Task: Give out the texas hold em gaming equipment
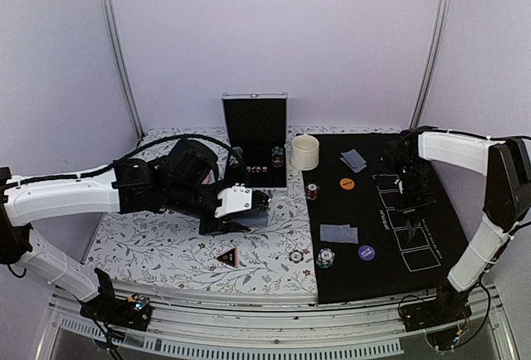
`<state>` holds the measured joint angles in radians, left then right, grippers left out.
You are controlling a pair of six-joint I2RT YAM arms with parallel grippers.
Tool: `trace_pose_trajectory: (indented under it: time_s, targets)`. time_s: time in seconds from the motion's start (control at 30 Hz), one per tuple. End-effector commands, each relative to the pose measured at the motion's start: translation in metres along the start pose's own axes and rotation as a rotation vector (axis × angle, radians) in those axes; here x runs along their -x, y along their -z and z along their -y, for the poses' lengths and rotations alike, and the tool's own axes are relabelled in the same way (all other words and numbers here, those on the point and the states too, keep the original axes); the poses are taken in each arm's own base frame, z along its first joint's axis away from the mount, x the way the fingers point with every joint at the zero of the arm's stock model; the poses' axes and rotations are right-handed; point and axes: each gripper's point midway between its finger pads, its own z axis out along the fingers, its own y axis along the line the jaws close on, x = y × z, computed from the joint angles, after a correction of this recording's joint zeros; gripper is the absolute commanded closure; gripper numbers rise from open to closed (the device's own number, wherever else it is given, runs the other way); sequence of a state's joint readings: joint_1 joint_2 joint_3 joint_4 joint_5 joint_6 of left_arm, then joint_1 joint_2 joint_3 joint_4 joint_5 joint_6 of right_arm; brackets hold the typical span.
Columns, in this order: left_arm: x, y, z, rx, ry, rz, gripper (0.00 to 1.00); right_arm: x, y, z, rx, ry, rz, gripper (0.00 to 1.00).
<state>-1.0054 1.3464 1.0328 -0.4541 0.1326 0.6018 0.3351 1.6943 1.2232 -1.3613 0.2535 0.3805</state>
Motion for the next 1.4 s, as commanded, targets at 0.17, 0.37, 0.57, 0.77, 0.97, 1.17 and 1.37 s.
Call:
trace_pose_trajectory:
  time_s: [0.17, 0.37, 0.57, 0.77, 0.97, 1.17, 1.37]
  targets:
    - [0.012, 0.008, 0.005, -0.007, -0.027, 0.054, 0.53, -0.01, 0.021, 0.035, -0.074, -0.135, 0.156, 0.98]
    - [0.012, 0.009, 0.004, -0.001, -0.027, 0.054, 0.53, 0.014, 0.022, 0.035, -0.094, -0.148, 0.14, 0.98]
    - [0.014, 0.012, 0.005, 0.002, -0.032, 0.061, 0.52, 0.074, 0.053, 0.034, -0.123, -0.193, 0.25, 0.98]
    - [0.015, 0.014, 0.005, 0.001, -0.033, 0.065, 0.52, 0.153, 0.051, 0.059, -0.4, -0.092, 0.289, 0.98]
    - [0.013, 0.013, 0.005, 0.001, -0.035, 0.063, 0.53, 0.196, 0.019, 0.044, -0.47, -0.004, 0.238, 0.98]
    - [0.013, 0.014, 0.006, 0.004, -0.04, 0.064, 0.53, 0.222, -0.024, -0.004, -0.324, 0.073, 0.223, 0.98]
    - [0.011, 0.013, 0.006, 0.004, -0.041, 0.057, 0.52, 0.236, -0.034, -0.035, -0.196, 0.108, 0.241, 0.98]
